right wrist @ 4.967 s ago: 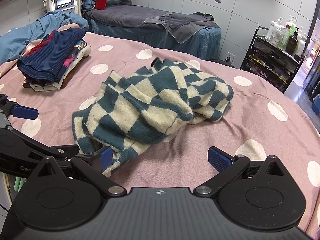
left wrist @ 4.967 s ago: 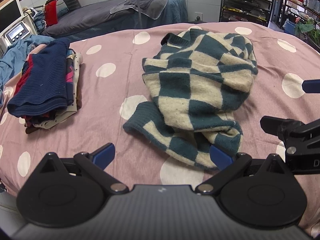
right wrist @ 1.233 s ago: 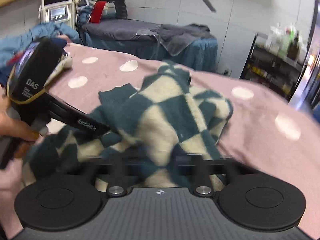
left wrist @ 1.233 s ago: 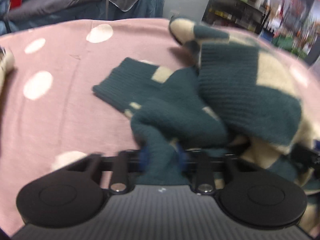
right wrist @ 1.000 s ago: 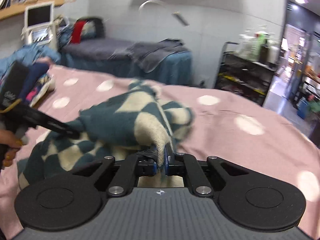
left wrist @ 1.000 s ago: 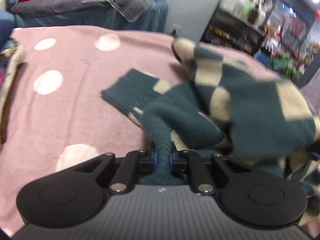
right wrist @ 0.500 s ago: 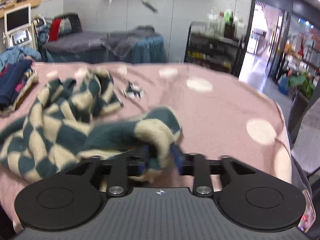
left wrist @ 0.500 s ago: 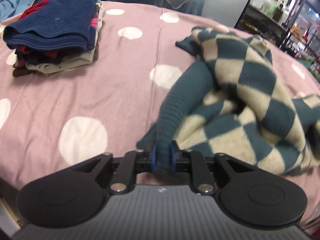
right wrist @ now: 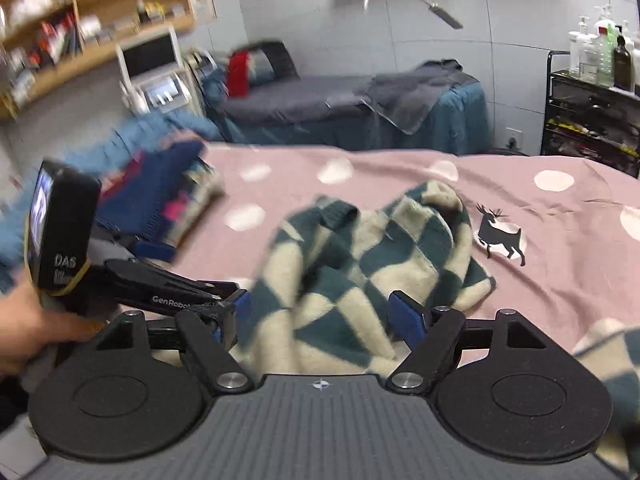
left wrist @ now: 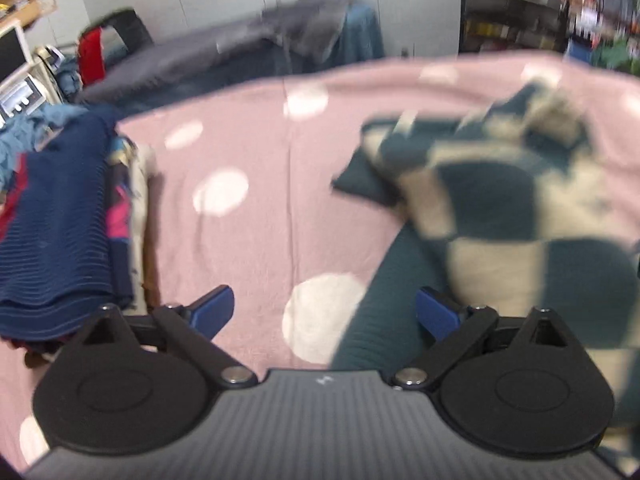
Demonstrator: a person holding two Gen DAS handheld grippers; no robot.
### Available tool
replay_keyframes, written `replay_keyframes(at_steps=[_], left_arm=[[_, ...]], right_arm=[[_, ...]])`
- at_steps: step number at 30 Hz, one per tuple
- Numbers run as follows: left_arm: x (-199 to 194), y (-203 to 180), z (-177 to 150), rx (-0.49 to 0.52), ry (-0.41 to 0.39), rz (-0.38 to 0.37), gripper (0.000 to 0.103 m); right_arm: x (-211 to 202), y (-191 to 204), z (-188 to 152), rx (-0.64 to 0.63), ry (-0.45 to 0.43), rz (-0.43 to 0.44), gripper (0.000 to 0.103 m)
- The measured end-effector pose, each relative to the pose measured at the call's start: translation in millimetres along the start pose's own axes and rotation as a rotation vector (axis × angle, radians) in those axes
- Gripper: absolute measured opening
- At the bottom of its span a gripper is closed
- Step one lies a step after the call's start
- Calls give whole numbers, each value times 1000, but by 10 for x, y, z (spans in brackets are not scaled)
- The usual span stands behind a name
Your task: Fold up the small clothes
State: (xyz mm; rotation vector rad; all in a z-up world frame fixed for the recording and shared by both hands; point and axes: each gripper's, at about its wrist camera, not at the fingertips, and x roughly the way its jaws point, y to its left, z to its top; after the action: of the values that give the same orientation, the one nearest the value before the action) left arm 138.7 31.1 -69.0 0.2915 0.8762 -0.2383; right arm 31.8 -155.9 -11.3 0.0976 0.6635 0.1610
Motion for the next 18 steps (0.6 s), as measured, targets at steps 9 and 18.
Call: replay_keyframes(at_steps=[9,18], left_arm=[[172,28,-177,-147,64,-256,18],[-423,467,-408,-346,-97,-176,10]], right_arm=[[92,-139,-234,47,82,63,17],[-848,-711,-176,56,-158,-196,14]])
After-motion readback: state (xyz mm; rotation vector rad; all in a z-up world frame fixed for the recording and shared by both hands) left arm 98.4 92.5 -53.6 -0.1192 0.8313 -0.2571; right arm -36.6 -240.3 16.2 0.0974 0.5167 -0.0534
